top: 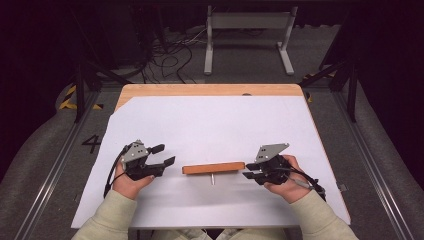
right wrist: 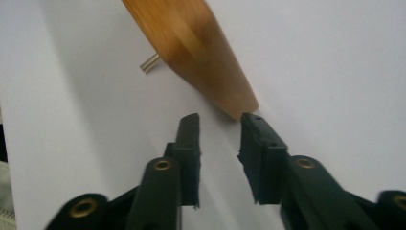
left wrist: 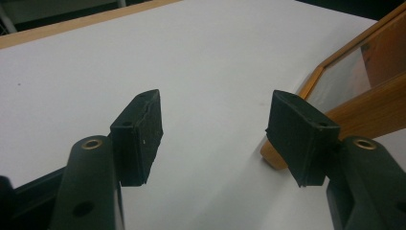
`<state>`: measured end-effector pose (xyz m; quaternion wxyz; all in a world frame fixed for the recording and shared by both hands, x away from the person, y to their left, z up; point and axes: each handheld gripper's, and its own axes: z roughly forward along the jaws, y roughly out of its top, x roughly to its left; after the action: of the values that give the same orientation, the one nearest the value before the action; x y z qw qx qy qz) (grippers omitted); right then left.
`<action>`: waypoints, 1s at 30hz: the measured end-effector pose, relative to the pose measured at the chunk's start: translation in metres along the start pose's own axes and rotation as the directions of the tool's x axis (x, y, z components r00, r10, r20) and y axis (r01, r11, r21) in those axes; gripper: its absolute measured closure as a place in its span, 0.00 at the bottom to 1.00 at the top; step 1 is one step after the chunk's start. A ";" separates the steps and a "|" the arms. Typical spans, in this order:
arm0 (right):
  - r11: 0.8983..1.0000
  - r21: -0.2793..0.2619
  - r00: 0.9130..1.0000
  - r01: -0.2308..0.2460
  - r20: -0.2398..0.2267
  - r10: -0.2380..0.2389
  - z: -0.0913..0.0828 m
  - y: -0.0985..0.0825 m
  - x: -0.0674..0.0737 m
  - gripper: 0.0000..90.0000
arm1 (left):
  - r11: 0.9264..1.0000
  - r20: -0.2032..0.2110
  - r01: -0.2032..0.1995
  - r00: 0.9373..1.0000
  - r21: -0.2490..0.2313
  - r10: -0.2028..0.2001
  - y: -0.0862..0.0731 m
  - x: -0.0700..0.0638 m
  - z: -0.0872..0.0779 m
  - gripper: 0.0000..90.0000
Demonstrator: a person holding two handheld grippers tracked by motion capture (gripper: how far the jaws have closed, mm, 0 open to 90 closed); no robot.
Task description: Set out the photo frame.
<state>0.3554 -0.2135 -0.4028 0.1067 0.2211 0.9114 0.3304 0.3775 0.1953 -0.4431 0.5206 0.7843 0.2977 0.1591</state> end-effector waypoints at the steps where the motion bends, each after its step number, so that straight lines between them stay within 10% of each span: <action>1: 1.000 0.015 1.000 -0.011 -0.011 0.011 0.002 -0.001 -0.001 0.88 | 1.000 -0.001 -0.001 1.000 0.002 0.001 0.000 0.000 0.000 0.41; 11: 0.996 0.077 0.996 -0.040 -0.081 0.047 0.026 -0.007 -0.005 1.00 | 1.000 -0.021 0.008 1.000 0.011 -0.008 -0.001 0.002 0.000 0.38; 30: 0.991 0.023 0.990 -0.134 -0.046 0.135 0.049 0.000 -0.015 1.00 | 0.994 -0.044 0.101 0.994 0.033 -0.099 -0.005 0.008 -0.008 0.24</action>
<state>0.3850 -0.1931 -0.4388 0.0602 0.2754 0.8999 0.3327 0.3773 0.2077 -0.4450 0.5075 0.7740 0.3502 0.1440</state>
